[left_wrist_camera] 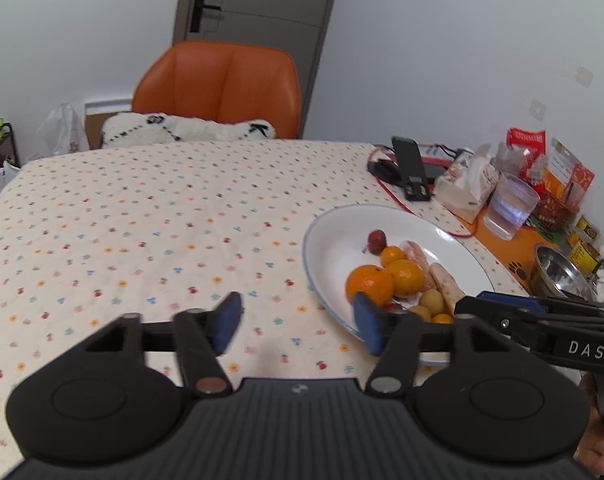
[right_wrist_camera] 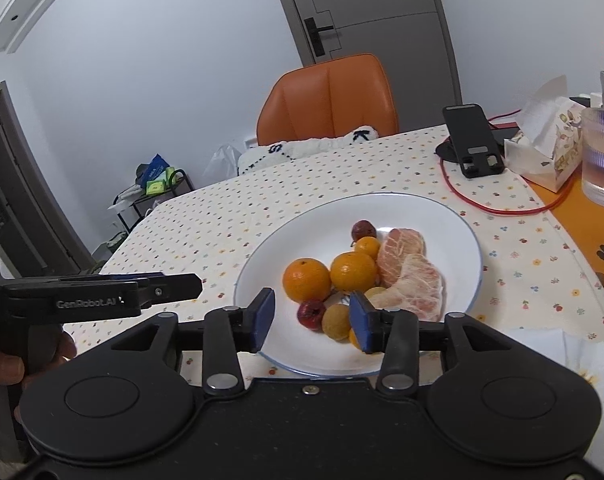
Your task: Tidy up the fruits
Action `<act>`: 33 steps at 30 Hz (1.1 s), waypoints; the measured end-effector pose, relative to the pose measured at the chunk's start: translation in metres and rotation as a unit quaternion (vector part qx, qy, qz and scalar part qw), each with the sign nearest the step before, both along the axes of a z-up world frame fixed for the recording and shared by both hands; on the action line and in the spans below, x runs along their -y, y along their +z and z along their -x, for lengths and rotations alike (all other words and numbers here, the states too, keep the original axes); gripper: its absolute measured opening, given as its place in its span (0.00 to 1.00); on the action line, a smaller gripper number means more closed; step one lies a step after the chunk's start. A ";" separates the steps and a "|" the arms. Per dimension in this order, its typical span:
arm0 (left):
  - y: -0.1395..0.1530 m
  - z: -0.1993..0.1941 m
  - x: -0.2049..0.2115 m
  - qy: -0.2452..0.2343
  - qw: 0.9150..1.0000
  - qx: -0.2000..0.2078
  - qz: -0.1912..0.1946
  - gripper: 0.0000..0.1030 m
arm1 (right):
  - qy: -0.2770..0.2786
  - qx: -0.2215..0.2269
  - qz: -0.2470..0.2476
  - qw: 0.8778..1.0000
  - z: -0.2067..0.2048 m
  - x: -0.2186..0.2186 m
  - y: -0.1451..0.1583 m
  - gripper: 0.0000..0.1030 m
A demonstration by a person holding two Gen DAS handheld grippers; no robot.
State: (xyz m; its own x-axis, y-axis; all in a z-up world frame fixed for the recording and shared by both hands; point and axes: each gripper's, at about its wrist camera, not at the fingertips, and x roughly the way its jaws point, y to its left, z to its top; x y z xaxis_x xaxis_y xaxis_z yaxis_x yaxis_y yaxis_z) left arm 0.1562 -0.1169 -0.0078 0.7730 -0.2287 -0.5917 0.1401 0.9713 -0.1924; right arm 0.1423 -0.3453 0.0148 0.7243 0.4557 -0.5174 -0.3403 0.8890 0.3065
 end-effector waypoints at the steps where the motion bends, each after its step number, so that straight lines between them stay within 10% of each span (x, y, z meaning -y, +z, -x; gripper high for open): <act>1: 0.001 0.002 -0.003 0.004 1.000 0.001 0.000 0.65 | 0.001 0.001 0.001 1.000 0.001 -0.002 0.001 0.45; 16: 0.000 0.039 -0.035 0.058 0.998 -0.003 -0.006 0.87 | -0.008 0.023 0.016 1.000 0.024 -0.020 0.006 0.96; 33: 0.012 0.084 -0.059 0.101 0.995 -0.003 -0.012 0.98 | -0.014 0.018 -0.005 1.000 0.057 -0.028 0.017 1.00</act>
State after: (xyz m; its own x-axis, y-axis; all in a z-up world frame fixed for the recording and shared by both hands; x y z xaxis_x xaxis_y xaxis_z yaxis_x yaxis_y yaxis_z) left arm 0.0719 -0.0580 0.0046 0.7987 -0.0543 -0.5993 -0.0593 0.9840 -0.1682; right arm 0.0857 -0.3170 0.0319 0.7550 0.4395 -0.4866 -0.3262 0.8955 0.3027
